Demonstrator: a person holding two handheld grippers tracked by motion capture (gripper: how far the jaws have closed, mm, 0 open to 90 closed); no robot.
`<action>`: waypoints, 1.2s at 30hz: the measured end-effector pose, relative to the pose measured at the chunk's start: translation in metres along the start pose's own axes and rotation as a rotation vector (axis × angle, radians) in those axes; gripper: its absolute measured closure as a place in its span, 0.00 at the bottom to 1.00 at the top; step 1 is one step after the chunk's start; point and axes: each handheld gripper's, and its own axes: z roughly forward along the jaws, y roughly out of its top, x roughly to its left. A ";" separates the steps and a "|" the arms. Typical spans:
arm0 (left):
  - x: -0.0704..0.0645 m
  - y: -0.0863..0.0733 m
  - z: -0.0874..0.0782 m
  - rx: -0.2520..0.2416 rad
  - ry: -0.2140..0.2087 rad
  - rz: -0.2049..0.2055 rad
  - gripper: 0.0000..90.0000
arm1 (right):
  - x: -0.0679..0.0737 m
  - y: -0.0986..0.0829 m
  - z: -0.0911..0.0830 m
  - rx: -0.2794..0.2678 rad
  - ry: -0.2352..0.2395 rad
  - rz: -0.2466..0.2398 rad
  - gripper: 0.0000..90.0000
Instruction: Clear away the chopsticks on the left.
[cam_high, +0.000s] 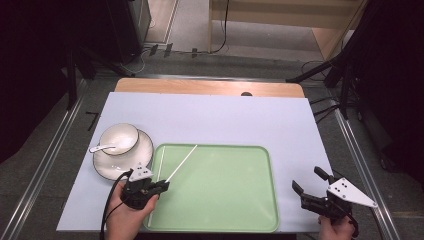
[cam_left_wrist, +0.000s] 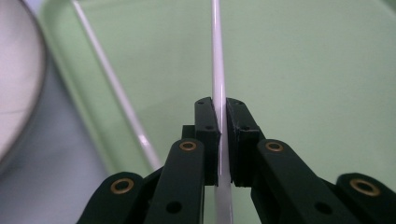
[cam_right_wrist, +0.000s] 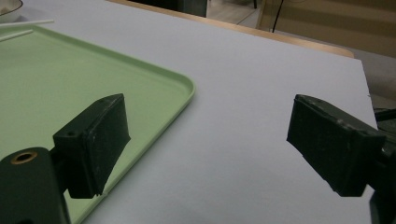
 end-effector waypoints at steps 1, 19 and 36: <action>0.000 0.000 0.000 0.000 0.000 0.000 0.95 | 0.000 0.000 0.000 0.000 0.000 0.000 0.14; -0.013 -0.009 0.020 0.051 0.009 -0.034 0.88 | 0.001 0.000 0.002 0.003 0.006 -0.003 0.14; -0.013 0.028 0.042 0.028 -0.087 0.058 1.00 | 0.000 0.000 0.002 0.006 0.002 0.004 0.14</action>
